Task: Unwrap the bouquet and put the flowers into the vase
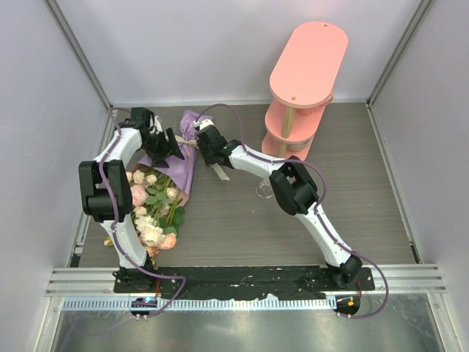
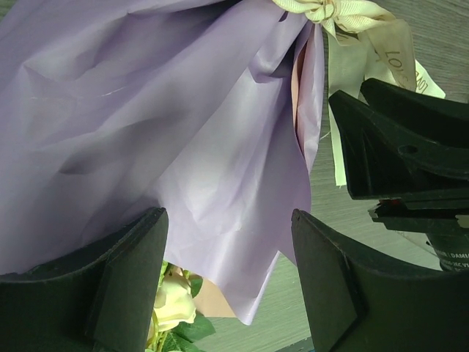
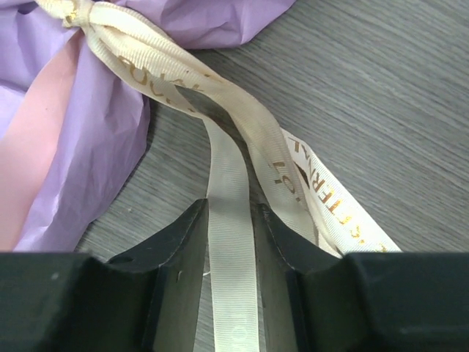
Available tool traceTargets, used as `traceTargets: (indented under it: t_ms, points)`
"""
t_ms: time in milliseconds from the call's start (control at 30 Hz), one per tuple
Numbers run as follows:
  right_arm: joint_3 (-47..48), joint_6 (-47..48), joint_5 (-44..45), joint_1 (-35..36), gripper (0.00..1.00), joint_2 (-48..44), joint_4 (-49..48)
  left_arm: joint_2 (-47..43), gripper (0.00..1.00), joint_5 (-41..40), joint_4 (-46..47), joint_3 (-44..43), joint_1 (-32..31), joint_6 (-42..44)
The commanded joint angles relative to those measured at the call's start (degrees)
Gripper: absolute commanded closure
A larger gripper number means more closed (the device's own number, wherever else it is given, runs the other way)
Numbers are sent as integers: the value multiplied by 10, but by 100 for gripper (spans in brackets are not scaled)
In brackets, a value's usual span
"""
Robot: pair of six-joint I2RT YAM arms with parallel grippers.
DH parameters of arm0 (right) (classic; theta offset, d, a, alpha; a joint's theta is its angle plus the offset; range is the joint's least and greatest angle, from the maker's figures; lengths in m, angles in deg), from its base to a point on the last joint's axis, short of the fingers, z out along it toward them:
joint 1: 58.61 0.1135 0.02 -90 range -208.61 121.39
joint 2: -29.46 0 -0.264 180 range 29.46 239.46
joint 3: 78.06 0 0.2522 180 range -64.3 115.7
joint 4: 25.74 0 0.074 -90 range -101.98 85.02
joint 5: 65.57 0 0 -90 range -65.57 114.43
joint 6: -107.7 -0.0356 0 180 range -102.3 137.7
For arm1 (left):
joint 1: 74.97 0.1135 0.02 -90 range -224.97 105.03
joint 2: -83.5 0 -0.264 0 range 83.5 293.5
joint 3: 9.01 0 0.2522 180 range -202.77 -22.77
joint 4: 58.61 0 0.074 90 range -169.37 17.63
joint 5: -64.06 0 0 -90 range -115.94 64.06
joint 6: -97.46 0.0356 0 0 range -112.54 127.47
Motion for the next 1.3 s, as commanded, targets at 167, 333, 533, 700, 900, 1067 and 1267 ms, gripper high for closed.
traceTargets:
  t_ms: [167,333,533,700,900,1067,1267]
  points:
    - [6,-1,-1,6,49,11,-26,8,28,6,15,-1,2,4]
    - [13,5,1,6,54,30,-29,12,28,7,14,0,2,4]
    - [84,18,32,12,90,46,7,19,28,-6,16,3,3,2]
    - [129,42,87,33,99,-21,-11,39,31,-21,15,-5,3,0]
    - [152,92,211,62,99,-104,-54,52,33,-28,19,0,16,-9]
    - [172,172,289,68,99,-127,-114,65,34,-28,18,1,26,-15]
    - [207,286,346,80,99,-133,-217,78,34,-26,20,2,32,-17]
